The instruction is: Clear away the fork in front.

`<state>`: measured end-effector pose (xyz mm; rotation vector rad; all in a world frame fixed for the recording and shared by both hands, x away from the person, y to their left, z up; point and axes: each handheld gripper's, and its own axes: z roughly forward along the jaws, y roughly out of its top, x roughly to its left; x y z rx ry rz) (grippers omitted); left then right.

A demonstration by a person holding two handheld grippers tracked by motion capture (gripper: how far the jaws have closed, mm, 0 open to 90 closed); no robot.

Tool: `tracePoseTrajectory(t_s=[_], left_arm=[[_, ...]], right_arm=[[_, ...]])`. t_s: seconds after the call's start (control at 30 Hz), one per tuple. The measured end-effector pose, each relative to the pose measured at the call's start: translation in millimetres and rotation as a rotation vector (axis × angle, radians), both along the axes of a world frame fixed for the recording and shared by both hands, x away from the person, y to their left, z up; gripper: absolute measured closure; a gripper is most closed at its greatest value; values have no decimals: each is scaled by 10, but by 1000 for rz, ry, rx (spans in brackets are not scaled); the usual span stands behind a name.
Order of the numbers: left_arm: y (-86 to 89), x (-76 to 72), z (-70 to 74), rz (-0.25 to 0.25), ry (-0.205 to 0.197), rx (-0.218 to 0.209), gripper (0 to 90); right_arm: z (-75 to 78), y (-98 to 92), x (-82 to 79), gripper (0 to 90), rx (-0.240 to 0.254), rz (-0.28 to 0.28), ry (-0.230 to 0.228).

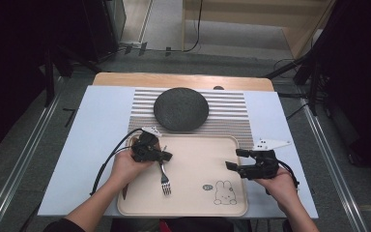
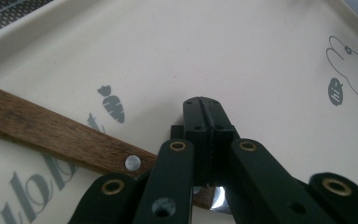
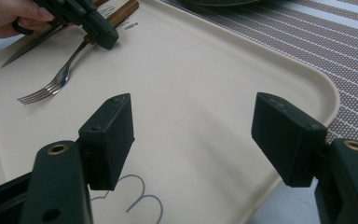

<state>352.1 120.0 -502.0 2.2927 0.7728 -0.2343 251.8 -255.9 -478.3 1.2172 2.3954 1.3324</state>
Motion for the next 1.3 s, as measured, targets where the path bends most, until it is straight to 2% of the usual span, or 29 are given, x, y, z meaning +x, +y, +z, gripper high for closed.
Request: tracePoseTrajectory(t_s=[0.8, 1.13, 1.3], left_arm=[[385, 2, 23, 44, 32, 6, 890], [511, -13, 31, 47, 34, 10, 891], [576, -24, 36, 44, 18, 17, 890]], right_arm=[[2, -3, 2, 287, -2, -3, 1], [4, -6, -1, 287, 0, -4, -3], [7, -3, -4, 287, 4, -5, -5]])
